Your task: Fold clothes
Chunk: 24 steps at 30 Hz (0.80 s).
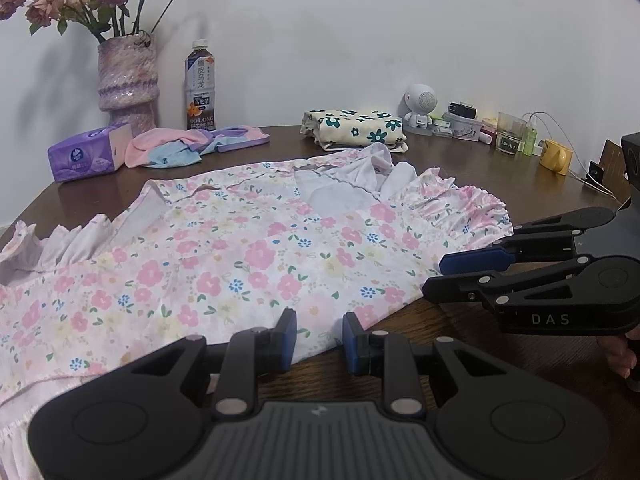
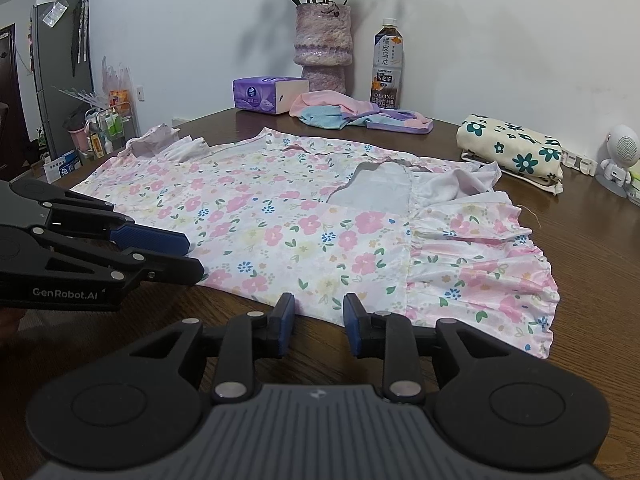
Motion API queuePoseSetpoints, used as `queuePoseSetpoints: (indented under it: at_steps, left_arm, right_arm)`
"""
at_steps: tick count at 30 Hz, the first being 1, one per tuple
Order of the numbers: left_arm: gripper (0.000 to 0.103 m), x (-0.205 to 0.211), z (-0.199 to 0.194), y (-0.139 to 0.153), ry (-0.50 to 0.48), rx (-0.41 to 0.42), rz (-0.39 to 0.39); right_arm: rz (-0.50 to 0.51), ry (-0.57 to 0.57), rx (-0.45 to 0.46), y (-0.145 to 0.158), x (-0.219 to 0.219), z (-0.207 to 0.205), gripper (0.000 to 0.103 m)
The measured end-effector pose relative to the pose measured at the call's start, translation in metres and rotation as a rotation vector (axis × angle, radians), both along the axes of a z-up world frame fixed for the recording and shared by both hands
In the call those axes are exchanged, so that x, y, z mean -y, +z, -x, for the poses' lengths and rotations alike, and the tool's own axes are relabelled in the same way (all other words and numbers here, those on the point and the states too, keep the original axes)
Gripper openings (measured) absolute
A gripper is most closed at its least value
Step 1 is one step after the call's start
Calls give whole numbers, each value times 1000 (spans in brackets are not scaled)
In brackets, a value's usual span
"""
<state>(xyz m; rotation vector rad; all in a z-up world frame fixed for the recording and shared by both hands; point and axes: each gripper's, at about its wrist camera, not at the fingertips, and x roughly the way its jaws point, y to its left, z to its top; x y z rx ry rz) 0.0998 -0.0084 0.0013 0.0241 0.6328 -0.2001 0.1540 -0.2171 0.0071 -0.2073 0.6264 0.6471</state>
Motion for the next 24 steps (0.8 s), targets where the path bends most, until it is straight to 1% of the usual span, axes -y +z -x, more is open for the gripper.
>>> queuePoseSetpoints:
  at_steps: [5,7,21,24]
  left_arm:
    - [23,0,0,0,0,0,2]
    - [23,0,0,0,0,0,2]
    - [23,-2,0,0,1,-1,18]
    - [23,-7,-1,0,-1,-3,45]
  right_arm:
    - [0,0,0,0,0,0,30]
    - [1,1,-1,0,0,0,33]
    - [1,2,-1,0,-1,0,33]
    - [-12,2,-9,0,1,0,34]
